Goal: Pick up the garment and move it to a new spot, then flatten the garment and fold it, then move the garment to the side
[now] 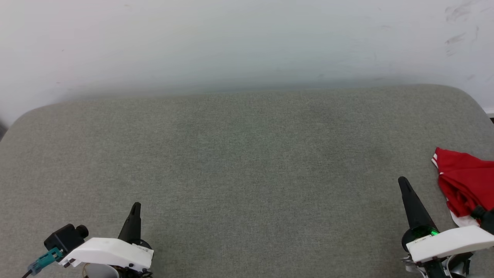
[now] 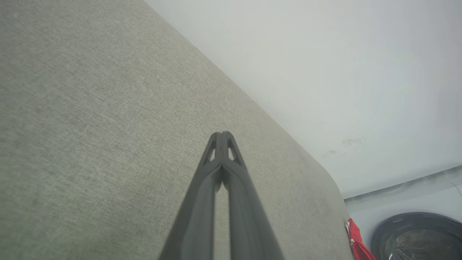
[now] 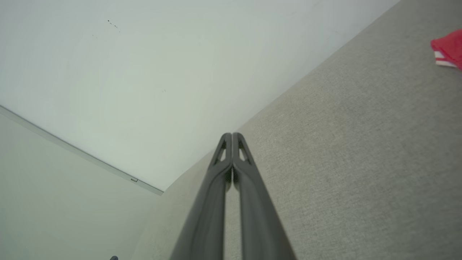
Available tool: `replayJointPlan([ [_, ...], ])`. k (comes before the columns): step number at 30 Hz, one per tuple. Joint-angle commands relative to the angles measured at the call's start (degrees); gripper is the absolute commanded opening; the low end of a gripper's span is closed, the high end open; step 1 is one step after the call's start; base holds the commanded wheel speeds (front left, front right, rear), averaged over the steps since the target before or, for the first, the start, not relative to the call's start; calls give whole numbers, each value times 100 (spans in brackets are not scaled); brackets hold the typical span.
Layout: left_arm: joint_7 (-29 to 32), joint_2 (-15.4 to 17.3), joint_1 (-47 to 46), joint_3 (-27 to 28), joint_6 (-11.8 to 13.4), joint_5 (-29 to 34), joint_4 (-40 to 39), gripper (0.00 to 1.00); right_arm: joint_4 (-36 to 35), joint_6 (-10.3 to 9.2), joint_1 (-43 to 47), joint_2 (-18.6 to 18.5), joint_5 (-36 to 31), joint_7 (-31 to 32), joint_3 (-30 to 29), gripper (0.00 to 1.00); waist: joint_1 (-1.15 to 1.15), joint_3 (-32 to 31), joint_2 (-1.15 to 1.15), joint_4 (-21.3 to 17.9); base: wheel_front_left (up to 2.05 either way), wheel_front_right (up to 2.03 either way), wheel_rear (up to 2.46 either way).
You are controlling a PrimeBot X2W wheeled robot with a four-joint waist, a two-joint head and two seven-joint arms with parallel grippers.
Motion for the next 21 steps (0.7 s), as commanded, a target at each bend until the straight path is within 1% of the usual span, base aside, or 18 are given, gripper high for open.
replayJointPlan([
  [1, 28, -18, -177, 94, -61, -135, -24, 0, -9, 0, -155, -46, 185, 2, -13, 0, 0, 0, 0, 5, 0, 0, 0],
  [4, 78, -60, -190, 155, -120, -305, 6, 0, 53, 0, -185, -49, 401, 8, -23, 0, 0, 0, 0, 16, 0, 0, 0],
  [5, 127, -106, -213, 221, -182, -474, 36, 0, 110, 0, -215, -51, 614, 12, -33, 0, 0, 0, 0, 27, 0, 0, 0],
  [21, 376, -341, -315, 532, -465, -1282, 183, 0, 407, 0, -335, -52, 1642, 53, -92, 0, 0, -1, 0, 85, 0, 0, 0],
])
